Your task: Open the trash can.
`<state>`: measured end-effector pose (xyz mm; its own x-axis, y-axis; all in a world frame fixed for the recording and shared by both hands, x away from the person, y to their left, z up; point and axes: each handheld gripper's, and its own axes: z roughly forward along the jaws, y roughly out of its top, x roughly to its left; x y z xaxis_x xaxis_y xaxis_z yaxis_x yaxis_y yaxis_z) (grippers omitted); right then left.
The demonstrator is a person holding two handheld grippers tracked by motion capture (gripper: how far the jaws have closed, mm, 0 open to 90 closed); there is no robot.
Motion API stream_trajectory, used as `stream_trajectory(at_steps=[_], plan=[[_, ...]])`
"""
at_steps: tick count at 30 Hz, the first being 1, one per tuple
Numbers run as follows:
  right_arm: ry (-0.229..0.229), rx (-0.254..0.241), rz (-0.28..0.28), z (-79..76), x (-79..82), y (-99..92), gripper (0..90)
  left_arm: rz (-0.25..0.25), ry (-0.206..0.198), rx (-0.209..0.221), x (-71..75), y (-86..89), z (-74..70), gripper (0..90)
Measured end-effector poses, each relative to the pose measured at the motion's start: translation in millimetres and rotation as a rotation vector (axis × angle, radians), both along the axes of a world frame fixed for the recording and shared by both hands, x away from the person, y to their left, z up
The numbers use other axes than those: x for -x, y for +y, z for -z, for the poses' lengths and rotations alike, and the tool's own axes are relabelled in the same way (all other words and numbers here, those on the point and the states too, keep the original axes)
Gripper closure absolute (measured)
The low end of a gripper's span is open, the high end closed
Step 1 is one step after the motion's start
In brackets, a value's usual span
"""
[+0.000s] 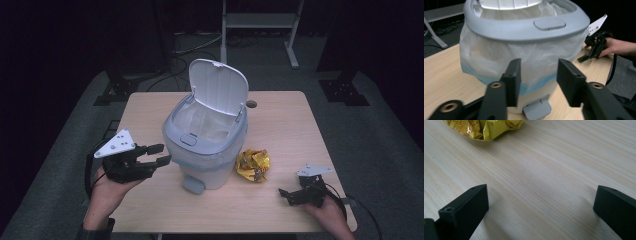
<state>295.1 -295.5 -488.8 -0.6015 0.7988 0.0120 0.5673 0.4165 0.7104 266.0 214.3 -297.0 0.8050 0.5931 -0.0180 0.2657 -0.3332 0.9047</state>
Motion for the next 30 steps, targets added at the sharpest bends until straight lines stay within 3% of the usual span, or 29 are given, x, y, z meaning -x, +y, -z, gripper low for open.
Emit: stream_trajectory(at_steps=[4,10,21,23,30], plan=[[0.0,0.0,0.0,0.0,0.0,0.0,0.0,0.0,0.008,-0.022,0.1,0.2,9.6,43.3],[0.0,0.0,0.0,0.0,0.0,0.0,0.0,-0.014,0.029,-0.098,-1.7,-1.7,40.7,33.7],[0.0,0.0,0.0,-0.1,0.0,0.0,0.0,-0.063,0.041,-0.126,-8.3,4.5,78.4,17.2],[0.0,0.0,0.0,0.0,0.0,0.0,0.0,-0.088,0.053,-0.141,-12.5,8.1,88.7,9.6],[0.0,0.0,0.0,-0.1,0.0,0.0,0.0,-0.135,0.092,-0.177,-22.3,14.4,118.0,0.8]])
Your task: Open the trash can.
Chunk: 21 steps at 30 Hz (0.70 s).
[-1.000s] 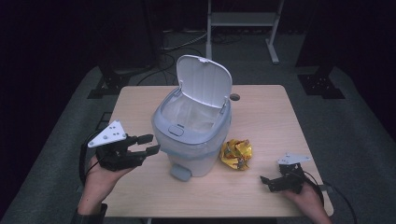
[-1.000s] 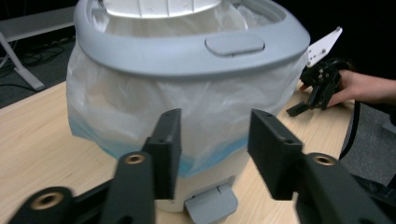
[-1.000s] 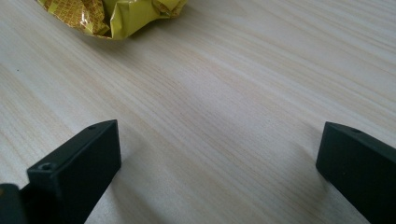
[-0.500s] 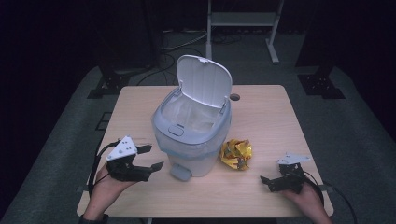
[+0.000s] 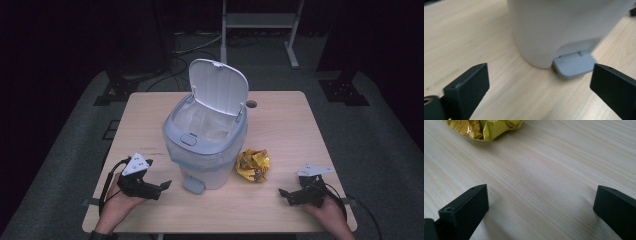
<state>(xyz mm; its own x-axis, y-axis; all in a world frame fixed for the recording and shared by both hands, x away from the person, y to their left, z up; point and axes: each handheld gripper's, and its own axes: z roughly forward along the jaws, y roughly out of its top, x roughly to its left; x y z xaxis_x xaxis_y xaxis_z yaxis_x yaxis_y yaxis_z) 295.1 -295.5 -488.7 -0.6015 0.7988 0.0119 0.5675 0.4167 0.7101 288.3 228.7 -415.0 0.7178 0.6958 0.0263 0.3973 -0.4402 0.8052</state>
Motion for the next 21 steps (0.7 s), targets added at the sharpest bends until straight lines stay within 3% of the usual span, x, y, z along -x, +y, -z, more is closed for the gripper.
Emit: stream_trajectory(at_steps=[2,3,7,11,21], plan=[[0.0,0.0,0.0,0.0,0.0,0.0,0.0,-0.001,0.008,-0.009,-1.1,0.2,4.3,0.2],[0.0,0.0,0.0,0.0,0.0,0.0,0.0,-0.006,0.017,-0.035,-3.0,-0.3,13.5,0.2],[-0.001,0.0,0.0,0.0,-0.1,0.0,0.0,-0.011,0.04,-0.083,-6.3,-1.4,25.9,0.0],[0.0,0.0,0.0,0.0,0.0,0.0,0.0,-0.015,0.079,-0.096,-9.9,-1.5,39.1,0.0],[0.0,-0.001,0.001,0.0,0.0,0.1,0.0,-0.042,0.114,-0.14,-15.6,1.5,56.8,0.0]])
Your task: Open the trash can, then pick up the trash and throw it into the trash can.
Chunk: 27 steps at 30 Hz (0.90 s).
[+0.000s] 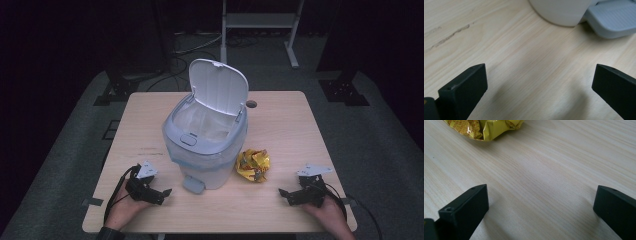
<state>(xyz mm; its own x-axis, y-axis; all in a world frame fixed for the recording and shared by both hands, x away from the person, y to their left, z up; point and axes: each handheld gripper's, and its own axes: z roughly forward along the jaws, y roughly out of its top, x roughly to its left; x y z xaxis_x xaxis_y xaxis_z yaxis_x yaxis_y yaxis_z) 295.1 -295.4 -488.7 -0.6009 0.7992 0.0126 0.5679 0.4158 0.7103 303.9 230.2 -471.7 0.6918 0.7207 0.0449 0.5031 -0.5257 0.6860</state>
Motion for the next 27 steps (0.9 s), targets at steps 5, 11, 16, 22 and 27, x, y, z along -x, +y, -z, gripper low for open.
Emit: stream_trajectory(at_steps=[5,11,16,22,27], plan=[[0.0,0.0,0.0,0.0,0.0,0.0,0.0,-0.012,0.007,-0.01,-2.5,1.2,5.8,0.0],[0.0,0.0,0.0,0.0,0.0,0.0,0.0,-0.014,0.005,0.005,-3.6,2.5,7.9,0.0],[0.0,0.0,0.011,0.0,1.6,-0.1,0.0,-0.011,0.001,0.04,-4.5,4.8,11.0,0.0],[0.03,0.024,0.023,-3.6,1.6,0.9,1.9,-0.005,-0.006,0.047,-4.3,5.2,11.8,0.0],[0.03,0.007,-0.004,-8.0,2.3,0.4,12.5,-0.005,-0.005,0.046,-4.3,5.2,11.7,0.0]])
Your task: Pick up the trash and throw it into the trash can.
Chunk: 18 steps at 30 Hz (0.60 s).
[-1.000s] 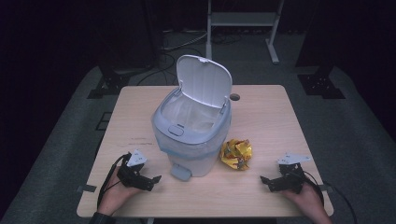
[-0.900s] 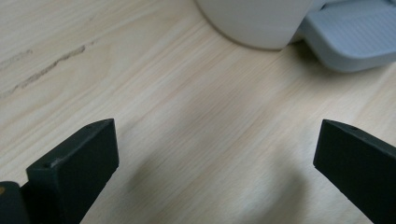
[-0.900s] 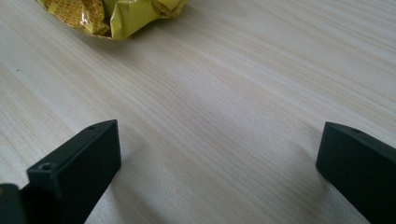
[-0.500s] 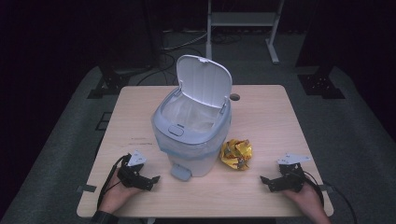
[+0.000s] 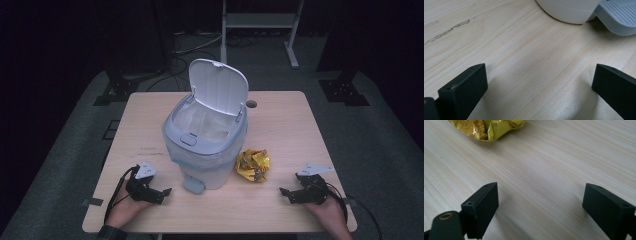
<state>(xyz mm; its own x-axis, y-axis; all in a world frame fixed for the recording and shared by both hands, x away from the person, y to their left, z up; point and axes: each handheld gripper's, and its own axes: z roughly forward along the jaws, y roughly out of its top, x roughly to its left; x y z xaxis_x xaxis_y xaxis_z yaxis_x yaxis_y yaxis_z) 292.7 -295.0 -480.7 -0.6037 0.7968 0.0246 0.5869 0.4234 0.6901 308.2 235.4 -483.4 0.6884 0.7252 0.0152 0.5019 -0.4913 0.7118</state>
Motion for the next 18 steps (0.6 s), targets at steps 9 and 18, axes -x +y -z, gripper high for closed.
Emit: stream_trajectory(at_steps=[9,18], plan=[[0.016,-0.028,-0.001,-8.2,0.8,1.1,14.4,-0.001,0.0,0.0,0.1,0.0,0.0,0.0],[-0.001,-0.048,-0.017,-17.3,2.8,4.6,22.6,-0.029,-0.002,0.002,3.6,-0.1,0.2,0.0]])
